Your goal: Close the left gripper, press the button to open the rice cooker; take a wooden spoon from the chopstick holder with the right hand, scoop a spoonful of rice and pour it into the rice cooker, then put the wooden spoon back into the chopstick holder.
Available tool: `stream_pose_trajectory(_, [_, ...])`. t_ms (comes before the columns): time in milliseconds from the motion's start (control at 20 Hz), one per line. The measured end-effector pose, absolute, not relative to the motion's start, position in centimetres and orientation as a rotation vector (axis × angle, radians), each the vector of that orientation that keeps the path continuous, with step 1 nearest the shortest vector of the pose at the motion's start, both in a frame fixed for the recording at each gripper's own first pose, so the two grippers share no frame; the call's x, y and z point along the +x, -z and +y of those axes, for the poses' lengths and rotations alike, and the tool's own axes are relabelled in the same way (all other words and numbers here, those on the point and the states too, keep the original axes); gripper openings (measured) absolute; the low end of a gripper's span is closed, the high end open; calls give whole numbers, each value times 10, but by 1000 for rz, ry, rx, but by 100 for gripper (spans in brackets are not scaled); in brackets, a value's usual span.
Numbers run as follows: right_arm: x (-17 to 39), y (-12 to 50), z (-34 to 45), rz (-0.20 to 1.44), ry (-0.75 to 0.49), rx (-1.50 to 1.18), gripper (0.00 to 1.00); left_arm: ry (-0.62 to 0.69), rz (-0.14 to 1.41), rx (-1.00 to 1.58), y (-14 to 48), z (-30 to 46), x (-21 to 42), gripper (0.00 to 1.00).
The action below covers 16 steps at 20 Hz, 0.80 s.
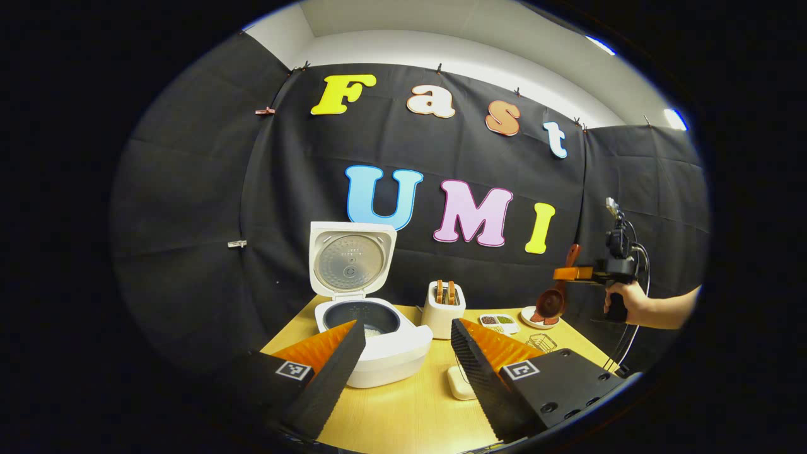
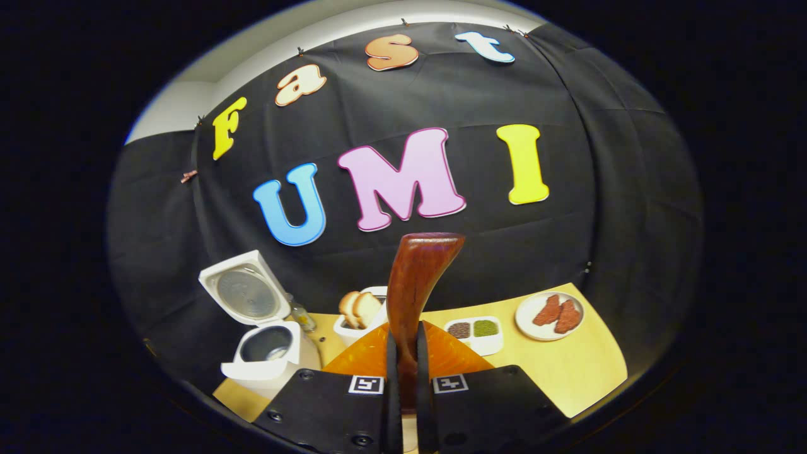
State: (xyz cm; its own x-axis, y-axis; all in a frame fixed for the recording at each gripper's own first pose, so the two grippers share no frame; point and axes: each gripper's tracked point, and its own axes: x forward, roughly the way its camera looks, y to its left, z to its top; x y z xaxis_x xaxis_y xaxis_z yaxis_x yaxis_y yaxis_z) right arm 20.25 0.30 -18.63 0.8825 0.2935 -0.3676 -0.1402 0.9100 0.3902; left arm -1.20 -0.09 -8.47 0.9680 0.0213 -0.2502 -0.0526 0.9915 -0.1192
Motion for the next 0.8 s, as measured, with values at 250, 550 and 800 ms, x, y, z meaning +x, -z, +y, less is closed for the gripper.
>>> stream_pose_trajectory(250, [202, 251, -28, 485, -179, 315, 13, -64, 269, -100, 73, -17, -2, 94])
stream_pose_trajectory(550, [208, 319, -40, 565, -162, 342, 13, -105, 294, -73, 60, -42, 12, 94])
stream_pose_trajectory(800, [206, 351, -44, 616, -171, 374, 15, -139, 314, -79, 57, -62, 20, 94])
